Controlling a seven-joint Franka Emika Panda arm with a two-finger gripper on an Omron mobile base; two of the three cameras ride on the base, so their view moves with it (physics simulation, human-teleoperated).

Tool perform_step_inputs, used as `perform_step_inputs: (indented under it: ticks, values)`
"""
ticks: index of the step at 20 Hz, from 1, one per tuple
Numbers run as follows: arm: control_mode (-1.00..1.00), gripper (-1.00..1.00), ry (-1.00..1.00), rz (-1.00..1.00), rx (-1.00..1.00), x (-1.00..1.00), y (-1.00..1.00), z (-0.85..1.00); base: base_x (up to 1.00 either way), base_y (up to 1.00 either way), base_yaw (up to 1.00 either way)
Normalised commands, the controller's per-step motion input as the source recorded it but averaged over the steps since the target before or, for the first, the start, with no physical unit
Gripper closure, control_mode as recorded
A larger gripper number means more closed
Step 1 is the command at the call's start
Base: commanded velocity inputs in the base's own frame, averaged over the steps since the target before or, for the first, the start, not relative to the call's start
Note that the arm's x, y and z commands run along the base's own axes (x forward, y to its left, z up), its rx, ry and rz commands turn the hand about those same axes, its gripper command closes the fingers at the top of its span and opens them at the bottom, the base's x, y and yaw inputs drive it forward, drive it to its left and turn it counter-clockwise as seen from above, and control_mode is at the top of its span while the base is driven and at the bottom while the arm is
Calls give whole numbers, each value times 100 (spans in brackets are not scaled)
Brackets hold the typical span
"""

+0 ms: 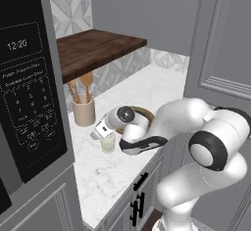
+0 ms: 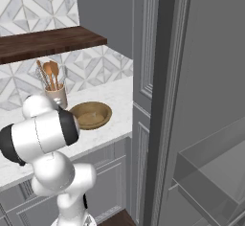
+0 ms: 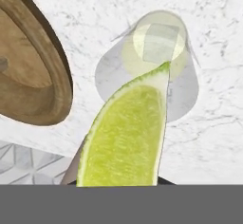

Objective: Grab a lemon wedge from the fridge and one ice cube from the ice bowl, and put them in the glass of lemonade.

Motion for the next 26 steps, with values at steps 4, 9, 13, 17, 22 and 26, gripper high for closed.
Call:
perform_step_inputs:
  ticks: [4, 9, 13, 17, 22, 26]
  values:
    - [-100, 100, 0, 0, -6, 9, 0, -21, 0, 0, 0]
    - [-100, 100, -3, 0, -3, 0, 0, -12, 0, 0, 0]
    - [-100, 100, -9, 0, 0, 0, 0, -3, 0, 0, 0]
    - [-100, 100, -9, 0, 1, 0, 0, -8, 0, 0, 0]
    - [-100, 100, -7, 0, 1, 0, 0, -26, 0, 0, 0]
    - [-100, 100, -8, 0, 0, 0, 0, -23, 0, 0, 0]
